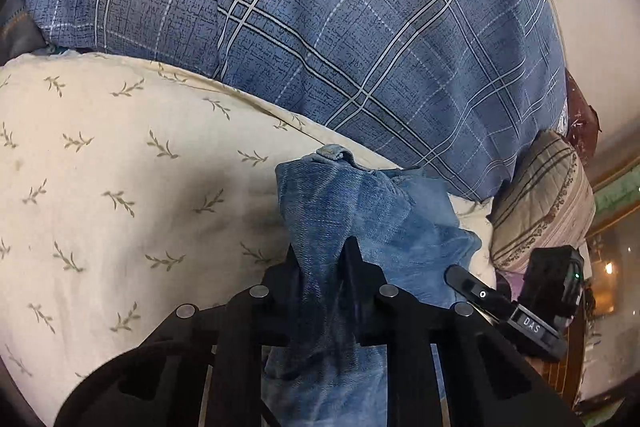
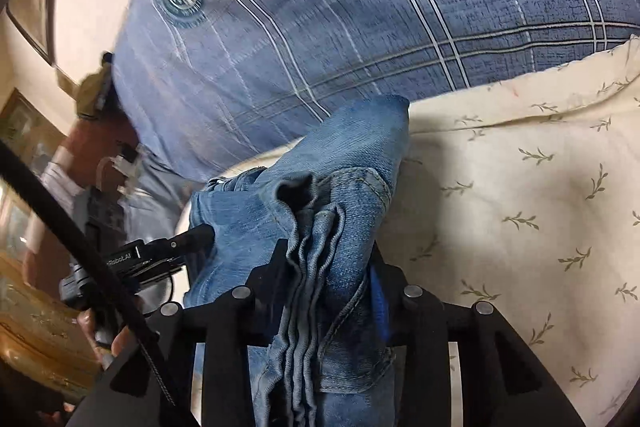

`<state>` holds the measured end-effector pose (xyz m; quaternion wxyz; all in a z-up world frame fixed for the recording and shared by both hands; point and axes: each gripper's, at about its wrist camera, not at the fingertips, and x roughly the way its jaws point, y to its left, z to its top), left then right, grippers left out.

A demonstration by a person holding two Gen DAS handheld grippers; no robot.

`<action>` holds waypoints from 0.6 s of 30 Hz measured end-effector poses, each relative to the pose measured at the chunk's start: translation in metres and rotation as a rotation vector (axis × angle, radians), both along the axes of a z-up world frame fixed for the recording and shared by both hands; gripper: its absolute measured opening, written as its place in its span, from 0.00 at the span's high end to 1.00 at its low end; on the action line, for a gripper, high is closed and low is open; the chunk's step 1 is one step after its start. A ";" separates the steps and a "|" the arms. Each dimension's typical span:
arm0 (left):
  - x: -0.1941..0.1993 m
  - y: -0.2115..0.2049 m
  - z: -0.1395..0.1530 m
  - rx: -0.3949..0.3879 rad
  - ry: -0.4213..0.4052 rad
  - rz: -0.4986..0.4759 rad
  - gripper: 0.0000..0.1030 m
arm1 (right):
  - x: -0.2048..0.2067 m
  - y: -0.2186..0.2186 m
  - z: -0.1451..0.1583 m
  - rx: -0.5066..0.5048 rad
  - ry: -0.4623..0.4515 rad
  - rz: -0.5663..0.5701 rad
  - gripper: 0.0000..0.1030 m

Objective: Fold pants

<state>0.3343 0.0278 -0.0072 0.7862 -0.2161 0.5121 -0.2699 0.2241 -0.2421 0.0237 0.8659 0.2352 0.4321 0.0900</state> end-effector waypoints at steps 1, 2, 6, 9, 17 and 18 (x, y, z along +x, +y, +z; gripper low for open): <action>0.003 0.000 -0.006 0.024 0.013 0.002 0.78 | 0.003 -0.001 -0.004 0.002 0.008 0.001 0.58; 0.008 -0.003 -0.019 0.087 0.038 0.017 0.73 | 0.008 -0.004 -0.016 -0.012 0.036 -0.004 0.48; 0.004 -0.005 -0.022 0.228 0.000 0.081 0.49 | 0.008 -0.011 -0.032 0.000 0.114 -0.076 0.32; -0.008 -0.004 -0.002 0.258 -0.041 0.090 0.44 | -0.007 0.008 0.000 -0.105 0.041 -0.045 0.29; -0.085 0.020 -0.009 0.226 0.015 0.075 0.41 | -0.062 0.027 -0.019 -0.075 0.088 -0.050 0.17; -0.097 0.020 -0.018 0.206 0.034 0.060 0.41 | -0.066 0.027 -0.024 -0.083 0.102 -0.051 0.16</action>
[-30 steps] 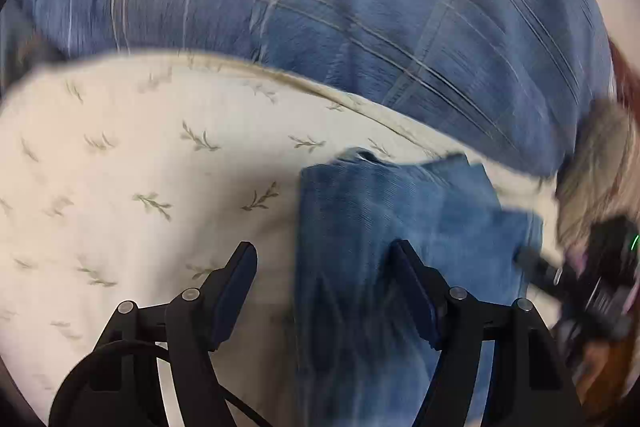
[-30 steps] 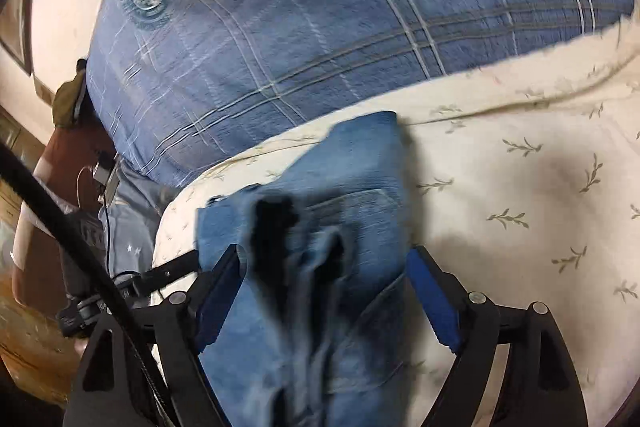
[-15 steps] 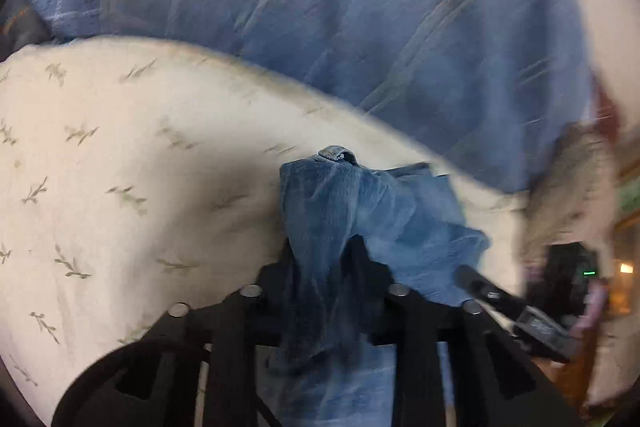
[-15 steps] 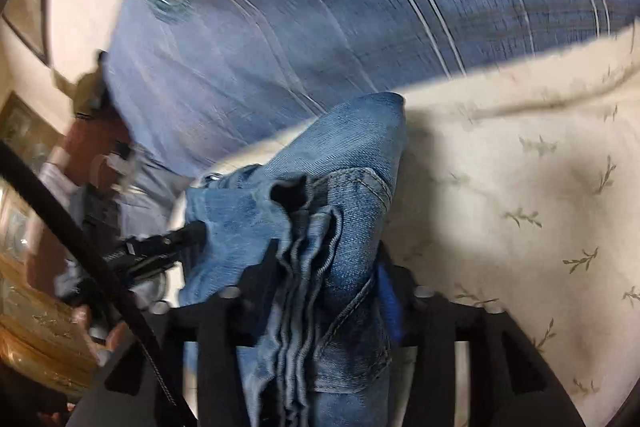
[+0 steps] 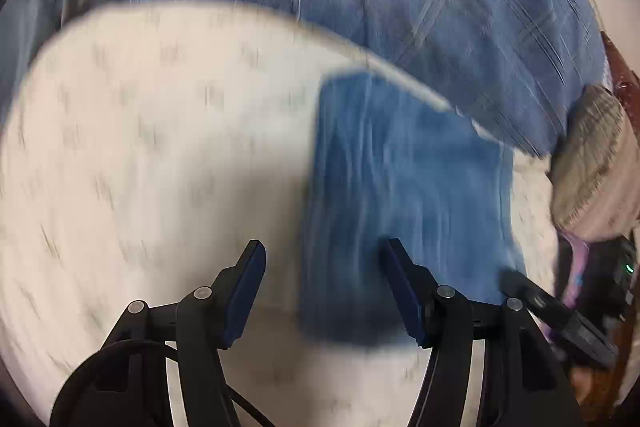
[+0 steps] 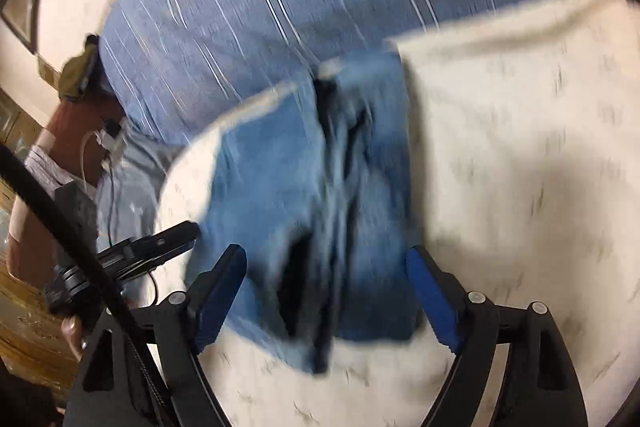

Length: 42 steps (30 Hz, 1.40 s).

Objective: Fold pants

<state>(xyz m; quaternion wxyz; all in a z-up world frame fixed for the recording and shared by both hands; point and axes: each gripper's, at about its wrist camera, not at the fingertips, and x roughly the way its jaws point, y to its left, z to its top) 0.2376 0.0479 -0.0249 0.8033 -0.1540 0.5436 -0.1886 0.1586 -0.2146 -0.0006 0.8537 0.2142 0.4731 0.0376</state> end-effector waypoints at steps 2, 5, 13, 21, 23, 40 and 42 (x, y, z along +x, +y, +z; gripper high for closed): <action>-0.017 0.001 -0.009 -0.023 0.006 -0.007 0.41 | -0.002 0.002 -0.015 -0.013 0.034 -0.008 0.16; -0.013 0.003 -0.019 -0.083 0.006 0.019 0.48 | -0.012 -0.006 -0.019 0.055 0.028 -0.056 0.25; -0.034 0.007 0.001 -0.118 -0.104 -0.021 0.84 | -0.029 0.005 -0.005 0.017 -0.062 -0.026 0.66; -0.120 0.052 -0.012 -0.088 -0.082 0.016 0.67 | -0.119 0.034 -0.019 0.042 -0.068 -0.057 0.63; -0.124 0.042 -0.007 0.000 -0.154 0.014 0.65 | -0.116 0.036 -0.024 -0.024 -0.058 -0.048 0.51; -0.147 0.027 0.002 0.079 -0.273 0.037 0.79 | -0.121 0.047 0.002 -0.063 -0.192 -0.031 0.82; -0.157 0.025 0.007 0.112 -0.306 0.021 0.81 | -0.127 0.049 0.005 -0.118 -0.191 -0.041 0.88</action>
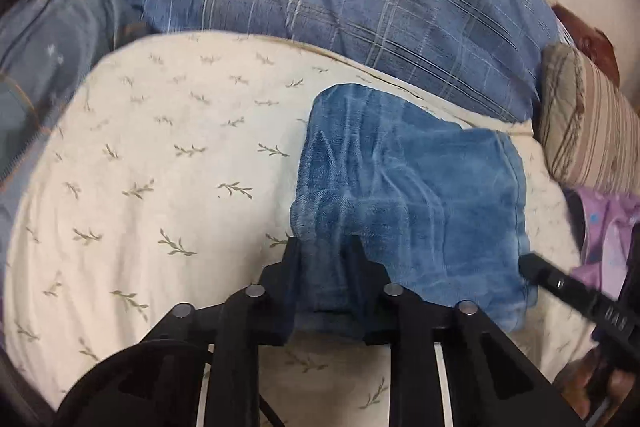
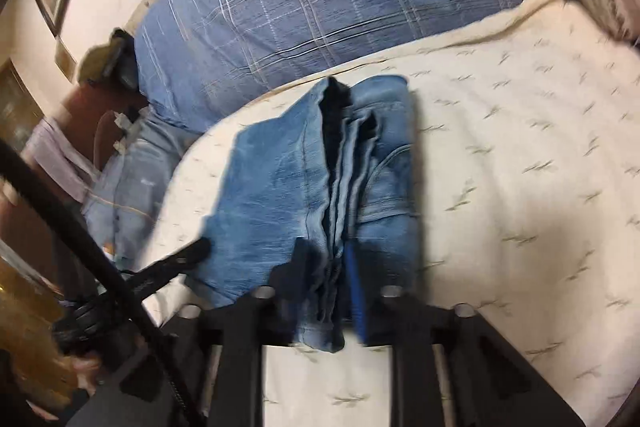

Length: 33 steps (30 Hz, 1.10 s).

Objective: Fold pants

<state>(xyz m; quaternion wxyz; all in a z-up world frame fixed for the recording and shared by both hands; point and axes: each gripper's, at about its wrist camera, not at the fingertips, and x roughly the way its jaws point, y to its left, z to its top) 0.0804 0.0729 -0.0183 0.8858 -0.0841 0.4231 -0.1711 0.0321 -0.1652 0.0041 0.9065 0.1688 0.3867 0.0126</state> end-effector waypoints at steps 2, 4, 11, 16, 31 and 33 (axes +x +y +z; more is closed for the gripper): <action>-0.003 -0.003 -0.001 0.035 -0.016 0.004 0.81 | -0.003 0.000 0.002 -0.027 -0.003 -0.019 0.94; -0.001 -0.007 -0.003 0.086 -0.030 0.016 0.81 | 0.003 0.000 -0.007 -0.037 0.025 -0.017 0.95; -0.022 -0.022 0.005 0.163 -0.099 0.018 0.77 | -0.001 0.003 -0.015 -0.082 0.039 -0.031 0.82; -0.046 -0.012 0.015 0.120 -0.080 0.014 0.59 | -0.021 -0.001 -0.006 0.038 -0.005 -0.028 0.37; -0.046 -0.001 0.002 0.030 0.008 0.007 0.77 | -0.026 0.011 -0.026 -0.042 0.084 -0.060 0.58; -0.048 -0.003 0.004 0.042 -0.014 0.001 0.77 | -0.031 0.014 -0.017 -0.065 0.061 -0.054 0.67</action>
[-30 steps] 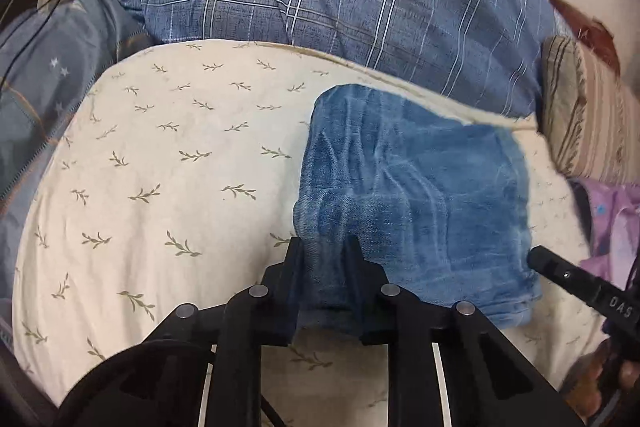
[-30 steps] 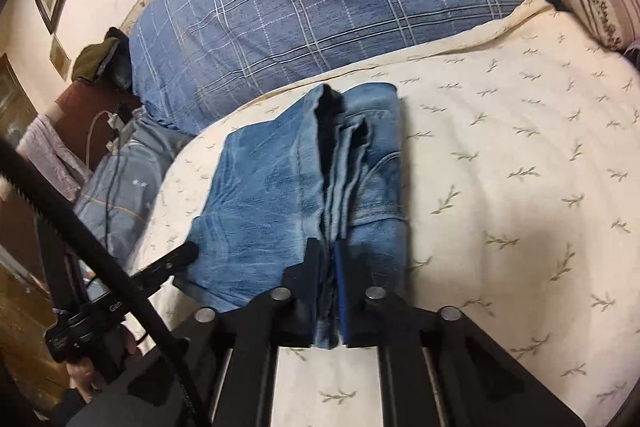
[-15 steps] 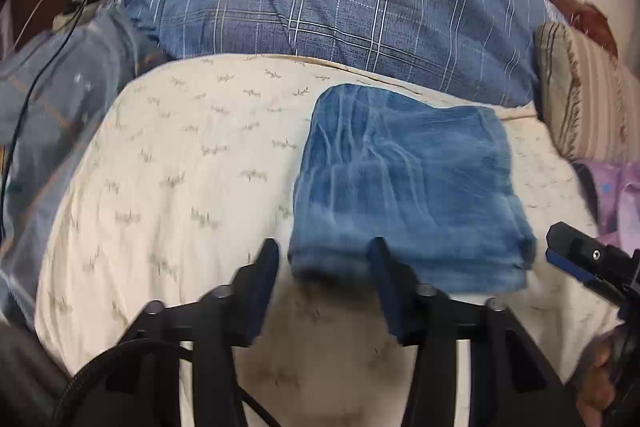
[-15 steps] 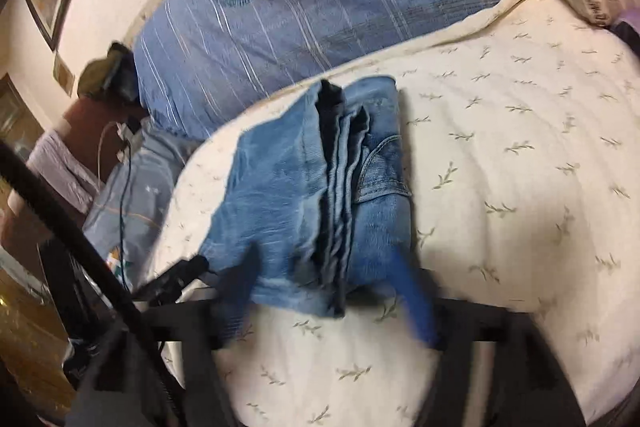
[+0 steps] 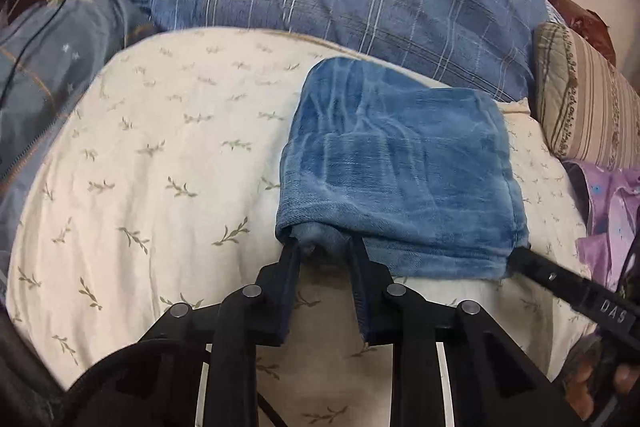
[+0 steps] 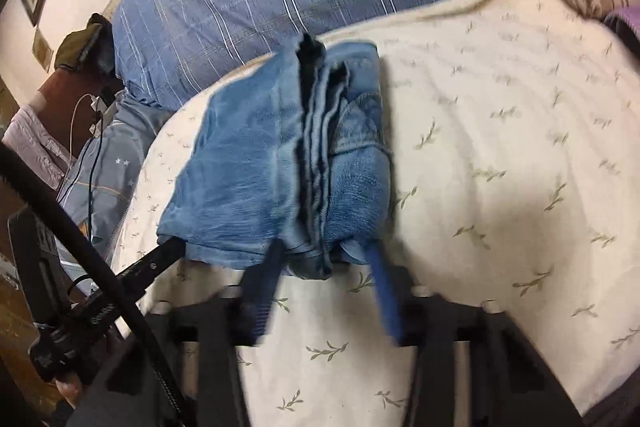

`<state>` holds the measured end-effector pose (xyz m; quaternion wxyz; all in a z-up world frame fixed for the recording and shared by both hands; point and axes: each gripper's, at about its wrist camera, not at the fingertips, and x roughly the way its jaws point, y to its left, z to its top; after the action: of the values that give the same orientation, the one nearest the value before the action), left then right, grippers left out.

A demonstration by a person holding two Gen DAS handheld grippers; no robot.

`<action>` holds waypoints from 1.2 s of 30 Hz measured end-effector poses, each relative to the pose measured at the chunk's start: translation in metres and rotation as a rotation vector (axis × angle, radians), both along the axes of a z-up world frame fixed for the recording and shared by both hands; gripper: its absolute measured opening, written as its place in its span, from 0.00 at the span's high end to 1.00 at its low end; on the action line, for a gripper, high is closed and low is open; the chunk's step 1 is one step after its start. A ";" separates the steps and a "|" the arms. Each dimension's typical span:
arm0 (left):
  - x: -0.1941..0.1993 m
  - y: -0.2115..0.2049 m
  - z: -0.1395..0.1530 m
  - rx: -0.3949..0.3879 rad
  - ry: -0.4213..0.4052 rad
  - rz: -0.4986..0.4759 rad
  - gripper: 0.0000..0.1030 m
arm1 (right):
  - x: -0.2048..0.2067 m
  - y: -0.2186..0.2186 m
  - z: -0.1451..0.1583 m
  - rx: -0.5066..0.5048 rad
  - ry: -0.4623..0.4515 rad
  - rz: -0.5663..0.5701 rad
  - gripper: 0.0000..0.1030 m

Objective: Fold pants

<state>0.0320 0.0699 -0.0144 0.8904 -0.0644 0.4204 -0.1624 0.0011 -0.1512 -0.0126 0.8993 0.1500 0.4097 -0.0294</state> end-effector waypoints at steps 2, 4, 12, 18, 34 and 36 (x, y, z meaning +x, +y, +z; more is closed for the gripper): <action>0.002 -0.001 -0.005 0.015 0.009 0.004 0.77 | 0.003 -0.001 -0.005 -0.003 0.020 0.003 0.67; 0.003 -0.003 -0.009 0.047 0.014 0.010 0.73 | 0.005 -0.007 -0.013 0.053 0.048 0.003 0.66; -0.020 -0.014 0.003 0.171 -0.056 0.011 0.50 | -0.017 -0.004 -0.003 0.044 0.013 -0.032 0.35; -0.044 -0.015 0.003 0.181 -0.004 0.018 0.47 | -0.035 0.006 -0.016 0.058 0.074 -0.031 0.35; -0.106 -0.010 0.053 0.250 -0.065 0.054 0.42 | -0.075 0.032 0.015 -0.023 0.071 -0.088 0.32; -0.111 -0.007 0.062 0.243 -0.074 0.069 0.42 | -0.078 0.038 0.025 -0.047 0.049 -0.075 0.32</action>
<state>-0.0792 0.0629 0.0471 0.9116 0.0354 0.4013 -0.0821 -0.0770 -0.1129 0.0124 0.8907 0.1433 0.4247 -0.0764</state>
